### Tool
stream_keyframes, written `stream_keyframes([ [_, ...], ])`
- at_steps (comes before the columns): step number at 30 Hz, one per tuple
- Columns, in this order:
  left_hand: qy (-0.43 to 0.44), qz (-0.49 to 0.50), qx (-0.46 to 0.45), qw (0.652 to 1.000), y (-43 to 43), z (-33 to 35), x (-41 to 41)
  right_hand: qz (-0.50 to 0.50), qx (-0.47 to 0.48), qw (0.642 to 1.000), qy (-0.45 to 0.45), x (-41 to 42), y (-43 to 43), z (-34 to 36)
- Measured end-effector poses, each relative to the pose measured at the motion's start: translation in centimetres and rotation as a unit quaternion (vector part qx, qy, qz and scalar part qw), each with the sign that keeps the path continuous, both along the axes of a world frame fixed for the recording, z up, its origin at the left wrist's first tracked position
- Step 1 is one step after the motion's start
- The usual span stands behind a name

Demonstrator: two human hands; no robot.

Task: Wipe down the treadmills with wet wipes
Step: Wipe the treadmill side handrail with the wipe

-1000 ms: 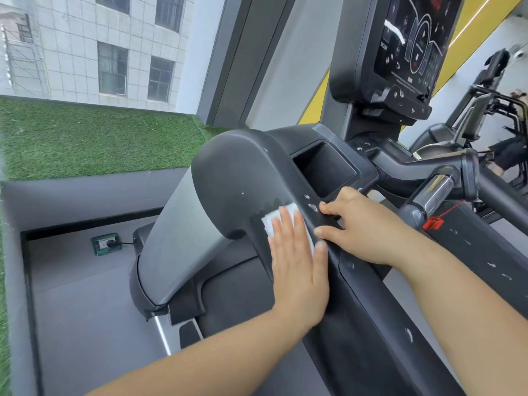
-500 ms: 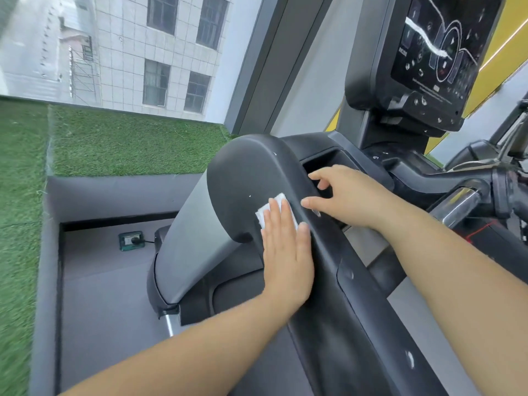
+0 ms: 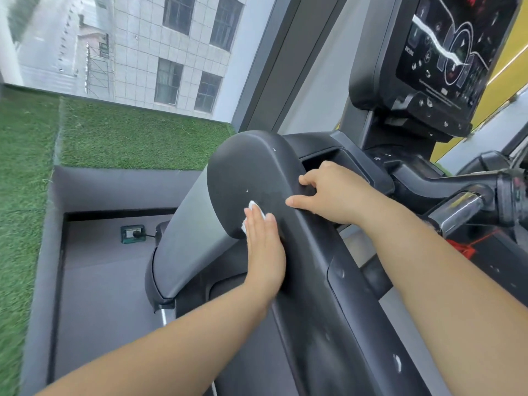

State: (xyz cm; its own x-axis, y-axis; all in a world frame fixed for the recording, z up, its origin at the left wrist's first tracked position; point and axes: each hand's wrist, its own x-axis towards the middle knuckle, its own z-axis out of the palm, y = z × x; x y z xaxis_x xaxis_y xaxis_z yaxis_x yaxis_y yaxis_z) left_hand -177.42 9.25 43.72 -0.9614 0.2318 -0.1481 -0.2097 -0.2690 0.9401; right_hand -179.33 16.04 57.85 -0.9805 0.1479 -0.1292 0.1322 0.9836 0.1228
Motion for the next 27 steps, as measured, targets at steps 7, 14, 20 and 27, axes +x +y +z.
stream_keyframes([
  [7, 0.001, -0.022, 0.051, 0.998, -0.6, -1.3, 3.7, -0.021, -0.037, 0.999, 0.013, -0.4, 0.2, 0.1],
  [14, -0.061, -0.027, 0.044, 0.997, -0.8, -1.4, -1.5, -0.043, -0.022, 0.999, 0.015, -0.2, -0.1, -0.2],
  [20, -0.040, -0.034, 0.051, 0.997, -0.8, -1.9, -0.5, -0.048, -0.019, 0.999, 0.015, -0.1, -0.2, -0.3],
  [27, -0.048, -0.017, 0.048, 0.998, -0.6, -1.2, -4.0, -0.059, -0.032, 0.997, 0.022, -0.2, 0.0, -0.4],
])
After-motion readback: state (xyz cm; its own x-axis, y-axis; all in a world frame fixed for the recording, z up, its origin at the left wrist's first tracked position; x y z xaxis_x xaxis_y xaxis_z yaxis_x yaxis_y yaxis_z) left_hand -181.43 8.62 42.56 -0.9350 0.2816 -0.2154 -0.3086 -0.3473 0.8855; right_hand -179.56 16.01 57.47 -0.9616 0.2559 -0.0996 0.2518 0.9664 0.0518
